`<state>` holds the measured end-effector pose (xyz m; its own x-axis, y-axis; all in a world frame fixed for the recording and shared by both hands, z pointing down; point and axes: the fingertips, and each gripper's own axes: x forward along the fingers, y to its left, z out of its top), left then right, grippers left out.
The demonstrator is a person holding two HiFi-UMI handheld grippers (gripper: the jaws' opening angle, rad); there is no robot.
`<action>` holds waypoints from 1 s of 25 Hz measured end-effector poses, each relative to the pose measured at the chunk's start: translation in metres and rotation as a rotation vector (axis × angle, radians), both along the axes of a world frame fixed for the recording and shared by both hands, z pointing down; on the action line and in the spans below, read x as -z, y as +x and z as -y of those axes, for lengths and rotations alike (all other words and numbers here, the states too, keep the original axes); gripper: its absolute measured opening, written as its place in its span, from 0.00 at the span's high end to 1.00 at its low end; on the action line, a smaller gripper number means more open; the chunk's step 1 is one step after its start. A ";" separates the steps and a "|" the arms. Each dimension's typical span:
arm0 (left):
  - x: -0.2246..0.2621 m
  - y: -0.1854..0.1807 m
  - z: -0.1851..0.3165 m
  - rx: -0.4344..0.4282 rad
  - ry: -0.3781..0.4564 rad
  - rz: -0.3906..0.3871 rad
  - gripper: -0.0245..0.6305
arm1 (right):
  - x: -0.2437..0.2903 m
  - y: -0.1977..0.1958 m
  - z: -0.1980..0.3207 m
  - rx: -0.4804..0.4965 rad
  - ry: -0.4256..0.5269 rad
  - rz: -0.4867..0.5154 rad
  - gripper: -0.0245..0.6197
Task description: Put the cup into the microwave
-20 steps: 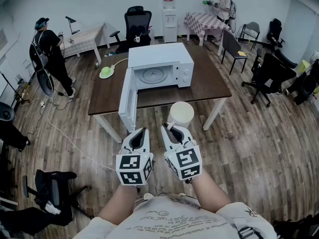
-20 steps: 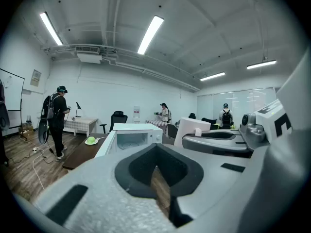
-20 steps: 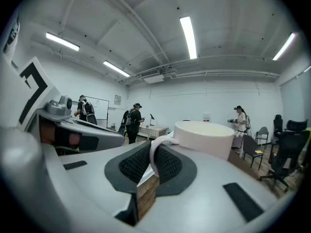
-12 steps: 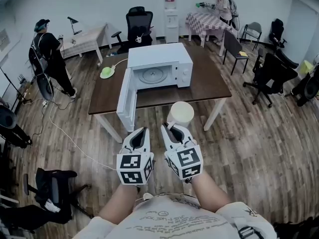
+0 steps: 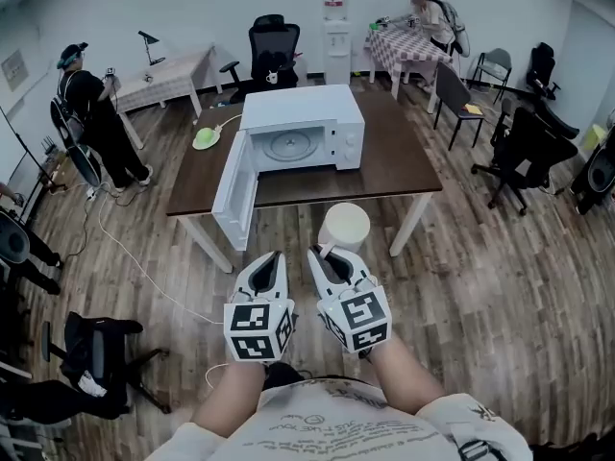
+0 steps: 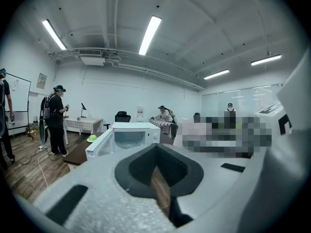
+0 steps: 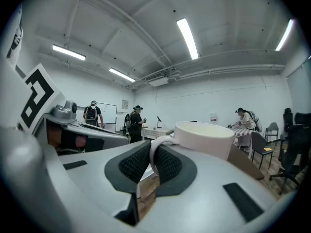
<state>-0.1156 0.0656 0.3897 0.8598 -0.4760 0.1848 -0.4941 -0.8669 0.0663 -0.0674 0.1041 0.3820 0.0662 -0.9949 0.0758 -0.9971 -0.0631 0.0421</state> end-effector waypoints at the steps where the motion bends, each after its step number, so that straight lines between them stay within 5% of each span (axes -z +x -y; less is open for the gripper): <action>1: -0.003 0.001 -0.004 0.003 -0.002 0.005 0.94 | -0.003 0.001 -0.003 0.007 -0.005 0.004 0.91; 12: -0.019 0.017 -0.010 -0.006 -0.013 0.024 0.94 | -0.016 0.013 -0.006 0.026 -0.021 -0.002 0.91; 25: -0.026 0.068 0.046 -0.007 -0.033 0.006 0.94 | -0.020 0.054 0.042 0.060 -0.018 -0.044 0.91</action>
<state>-0.0472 0.0194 0.4161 0.8618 -0.4637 0.2056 -0.4887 -0.8676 0.0919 -0.0134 0.0625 0.4023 0.0101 -0.9957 0.0921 -0.9963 -0.0021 0.0863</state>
